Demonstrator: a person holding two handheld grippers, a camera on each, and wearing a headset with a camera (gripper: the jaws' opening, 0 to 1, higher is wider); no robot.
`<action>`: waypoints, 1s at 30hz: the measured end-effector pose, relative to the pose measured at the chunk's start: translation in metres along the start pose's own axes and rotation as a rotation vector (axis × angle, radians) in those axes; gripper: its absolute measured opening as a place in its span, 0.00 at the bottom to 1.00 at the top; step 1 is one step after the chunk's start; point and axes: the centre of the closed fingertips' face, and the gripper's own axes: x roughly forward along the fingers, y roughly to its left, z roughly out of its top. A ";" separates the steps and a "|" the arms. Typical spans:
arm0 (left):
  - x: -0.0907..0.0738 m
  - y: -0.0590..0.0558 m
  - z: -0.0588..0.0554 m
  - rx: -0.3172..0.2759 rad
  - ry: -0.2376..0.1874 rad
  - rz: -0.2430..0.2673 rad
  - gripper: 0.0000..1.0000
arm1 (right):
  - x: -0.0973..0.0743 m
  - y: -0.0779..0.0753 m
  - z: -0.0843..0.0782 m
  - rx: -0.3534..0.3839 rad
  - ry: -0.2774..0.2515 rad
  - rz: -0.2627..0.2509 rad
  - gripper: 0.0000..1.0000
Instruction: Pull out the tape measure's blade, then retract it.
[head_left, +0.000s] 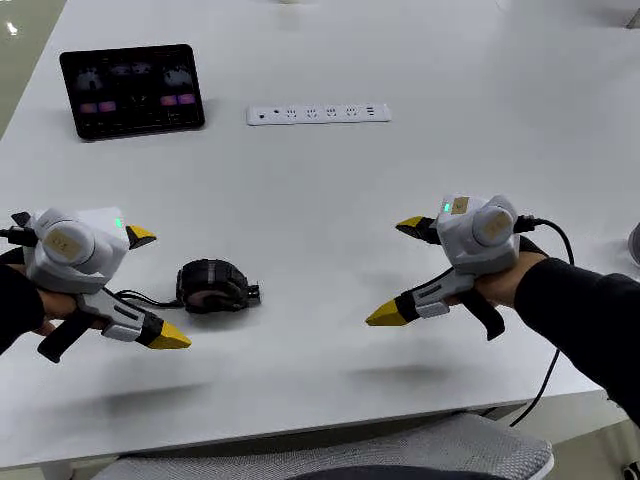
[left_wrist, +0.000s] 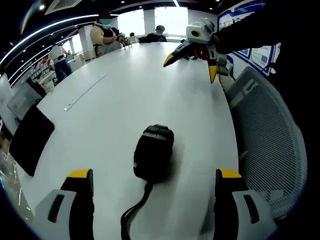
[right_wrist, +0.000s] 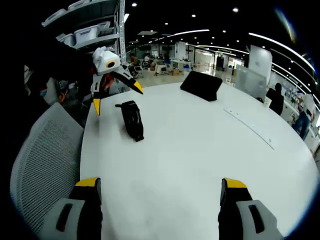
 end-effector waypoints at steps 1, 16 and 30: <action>0.001 0.000 0.001 0.009 0.002 -0.001 0.98 | 0.001 0.000 0.001 -0.005 0.000 0.000 0.99; 0.024 -0.007 0.009 0.085 0.092 -0.075 0.88 | 0.031 0.008 0.004 -0.055 0.042 0.054 0.99; 0.041 -0.009 0.010 0.111 0.193 -0.134 0.74 | 0.064 0.028 0.030 -0.054 0.049 0.152 0.99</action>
